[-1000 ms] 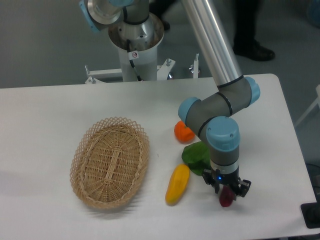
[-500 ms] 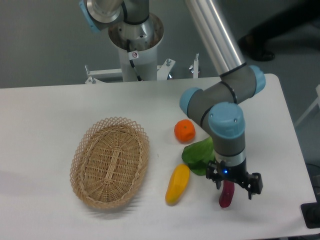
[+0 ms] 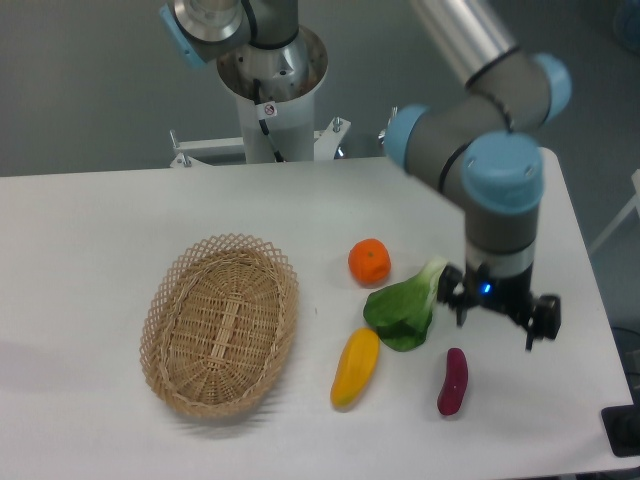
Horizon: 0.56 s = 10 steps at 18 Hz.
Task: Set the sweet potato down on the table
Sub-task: 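Raise the open gripper away from the sweet potato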
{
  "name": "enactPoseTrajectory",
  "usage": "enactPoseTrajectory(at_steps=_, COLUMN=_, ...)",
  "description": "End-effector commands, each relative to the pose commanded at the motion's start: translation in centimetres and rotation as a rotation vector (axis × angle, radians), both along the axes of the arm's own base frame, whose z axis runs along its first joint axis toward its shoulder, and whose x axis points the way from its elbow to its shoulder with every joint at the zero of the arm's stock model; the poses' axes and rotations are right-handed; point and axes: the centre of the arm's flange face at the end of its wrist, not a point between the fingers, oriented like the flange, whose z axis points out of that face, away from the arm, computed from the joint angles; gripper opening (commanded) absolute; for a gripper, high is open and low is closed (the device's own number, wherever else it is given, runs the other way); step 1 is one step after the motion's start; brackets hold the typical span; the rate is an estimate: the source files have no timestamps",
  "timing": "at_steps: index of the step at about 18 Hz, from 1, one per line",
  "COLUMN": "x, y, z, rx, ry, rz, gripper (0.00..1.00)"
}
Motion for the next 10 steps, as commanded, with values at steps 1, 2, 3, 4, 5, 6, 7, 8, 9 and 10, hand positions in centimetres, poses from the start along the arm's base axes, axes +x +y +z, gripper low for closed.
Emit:
enactPoseTrajectory(at_steps=1, x=-0.1, y=-0.7, z=0.5, rx=0.009, ry=-0.012, rz=-0.015, gripper=1.0)
enactPoseTrajectory(at_steps=2, x=-0.2, y=-1.6, z=1.4, rx=0.019, ry=-0.013, rz=-0.025, gripper=1.0)
enactPoseTrajectory(at_steps=3, x=-0.2, y=-2.4, z=2.0, rx=0.02, ry=-0.015, rz=-0.035, gripper=1.0)
enactPoseTrajectory(at_steps=4, x=-0.3, y=-2.6, z=2.2, rx=0.017, ry=-0.016, rz=-0.048, gripper=1.0)
enactPoseTrajectory(at_steps=5, x=-0.4, y=-2.9, z=2.1, rx=0.018, ry=-0.019, rz=-0.051, gripper=1.0)
enactPoseTrajectory(at_steps=6, x=-0.5, y=-2.8, z=2.1, rx=0.027, ry=-0.022, rz=-0.055, gripper=1.0)
enactPoseTrajectory(at_steps=7, x=-0.5, y=-3.0, z=2.2, rx=0.031, ry=-0.022, rz=-0.053, gripper=1.0)
enactPoseTrajectory(at_steps=8, x=-0.6, y=-3.1, z=2.1, rx=0.031, ry=-0.024, rz=-0.052, gripper=1.0)
enactPoseTrajectory(at_steps=9, x=-0.5, y=-3.1, z=2.1, rx=0.031, ry=-0.026, rz=-0.052, gripper=1.0)
enactPoseTrajectory(at_steps=10, x=-0.5, y=-3.1, z=2.0, rx=0.03, ry=-0.027, rz=-0.052, gripper=1.0)
